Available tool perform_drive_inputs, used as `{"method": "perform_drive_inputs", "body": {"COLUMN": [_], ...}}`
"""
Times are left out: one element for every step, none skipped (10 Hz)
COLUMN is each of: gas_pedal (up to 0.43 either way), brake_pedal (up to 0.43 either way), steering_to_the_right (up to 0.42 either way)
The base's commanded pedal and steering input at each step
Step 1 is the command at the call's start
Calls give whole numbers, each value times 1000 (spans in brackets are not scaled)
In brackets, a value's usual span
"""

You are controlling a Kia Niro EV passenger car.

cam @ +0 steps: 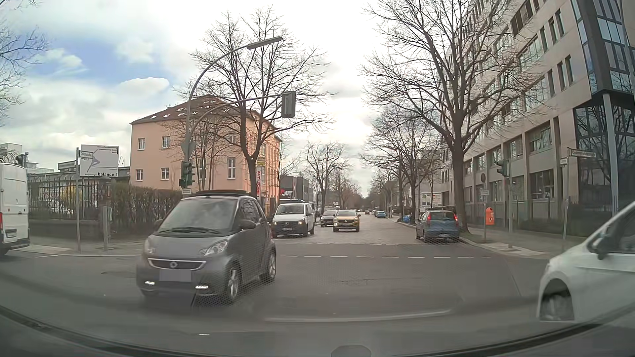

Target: Follow the waypoints while adhering to traffic rules and regulations

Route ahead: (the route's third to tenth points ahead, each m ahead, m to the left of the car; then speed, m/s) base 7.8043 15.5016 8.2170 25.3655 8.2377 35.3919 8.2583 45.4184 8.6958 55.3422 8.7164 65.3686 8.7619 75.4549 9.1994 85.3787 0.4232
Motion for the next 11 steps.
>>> {"method": "perform_drive_inputs", "body": {"gas_pedal": [0, 0, 0, 0, 0, 0, 0, 0, 0, 0, 0], "brake_pedal": [128, 128, 128, 134, 146, 165, 177, 189, 207, 226, 238], "steering_to_the_right": [-4, -4, -4, -4, -4, -4, -4, -4, -4, -4, -4]}}
